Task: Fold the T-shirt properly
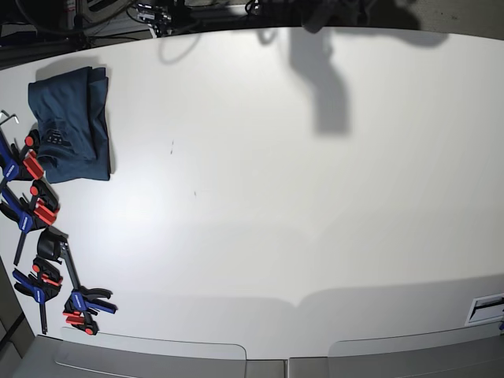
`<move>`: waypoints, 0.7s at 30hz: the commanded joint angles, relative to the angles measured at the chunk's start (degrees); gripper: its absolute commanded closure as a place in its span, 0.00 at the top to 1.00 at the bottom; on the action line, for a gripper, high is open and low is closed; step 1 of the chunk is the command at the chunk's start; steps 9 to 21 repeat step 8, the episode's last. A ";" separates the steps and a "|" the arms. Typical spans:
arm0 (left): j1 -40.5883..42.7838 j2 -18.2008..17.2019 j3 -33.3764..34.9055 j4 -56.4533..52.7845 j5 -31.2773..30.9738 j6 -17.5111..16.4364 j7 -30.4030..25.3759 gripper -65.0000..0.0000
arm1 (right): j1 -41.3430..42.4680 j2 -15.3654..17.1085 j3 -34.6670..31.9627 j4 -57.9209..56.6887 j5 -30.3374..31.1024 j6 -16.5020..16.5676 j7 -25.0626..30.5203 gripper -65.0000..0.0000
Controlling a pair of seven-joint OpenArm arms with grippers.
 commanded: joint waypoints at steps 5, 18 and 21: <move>0.17 -0.15 -0.07 0.02 0.11 -0.22 -1.20 0.00 | 0.04 0.85 0.00 0.15 0.22 -0.15 0.46 0.00; 0.22 -0.13 -0.07 0.02 0.11 -0.22 -1.16 0.00 | 0.07 0.70 0.00 0.15 0.22 -0.13 0.52 0.00; 0.22 -0.13 -0.07 0.02 0.11 -0.22 -1.16 0.00 | 0.07 0.70 0.00 0.15 0.22 -0.13 0.52 0.00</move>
